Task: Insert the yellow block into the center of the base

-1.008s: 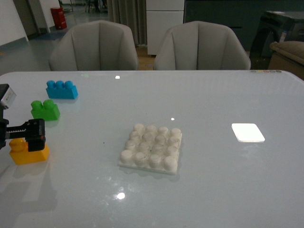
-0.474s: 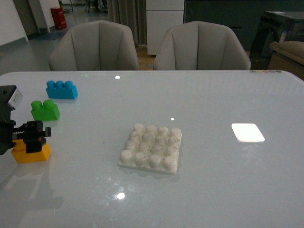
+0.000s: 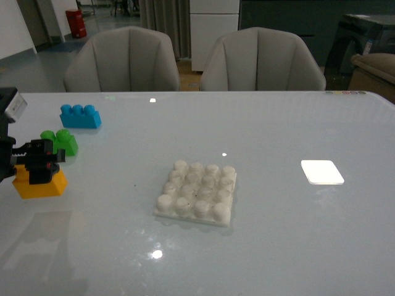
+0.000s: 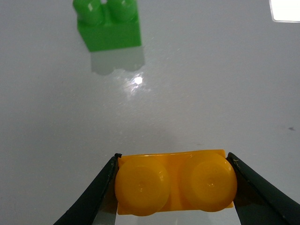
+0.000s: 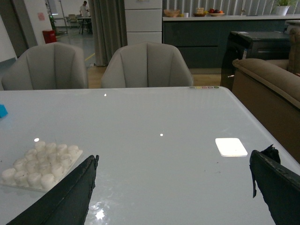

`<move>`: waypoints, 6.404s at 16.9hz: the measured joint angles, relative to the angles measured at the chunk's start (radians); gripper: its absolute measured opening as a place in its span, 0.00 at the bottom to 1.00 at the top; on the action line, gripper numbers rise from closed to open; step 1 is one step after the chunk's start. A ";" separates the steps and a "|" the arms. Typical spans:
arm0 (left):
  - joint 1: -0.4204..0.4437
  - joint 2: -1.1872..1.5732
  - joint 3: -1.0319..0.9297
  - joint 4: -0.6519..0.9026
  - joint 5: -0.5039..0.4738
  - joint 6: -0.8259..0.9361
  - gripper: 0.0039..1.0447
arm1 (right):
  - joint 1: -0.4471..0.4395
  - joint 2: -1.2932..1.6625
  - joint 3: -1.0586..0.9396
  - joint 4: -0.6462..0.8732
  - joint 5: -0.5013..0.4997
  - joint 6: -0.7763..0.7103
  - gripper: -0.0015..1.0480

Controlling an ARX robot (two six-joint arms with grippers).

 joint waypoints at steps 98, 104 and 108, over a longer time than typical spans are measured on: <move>-0.182 -1.389 -0.797 0.121 -0.137 -0.004 0.01 | 0.000 0.000 0.000 0.000 0.000 0.000 0.94; -0.037 -1.556 -0.855 0.014 0.013 -0.003 0.01 | 0.000 0.000 0.000 0.000 0.000 0.000 0.94; -0.035 -1.609 -0.889 -0.002 0.013 -0.003 0.01 | 0.000 0.000 0.000 0.000 0.000 0.000 0.94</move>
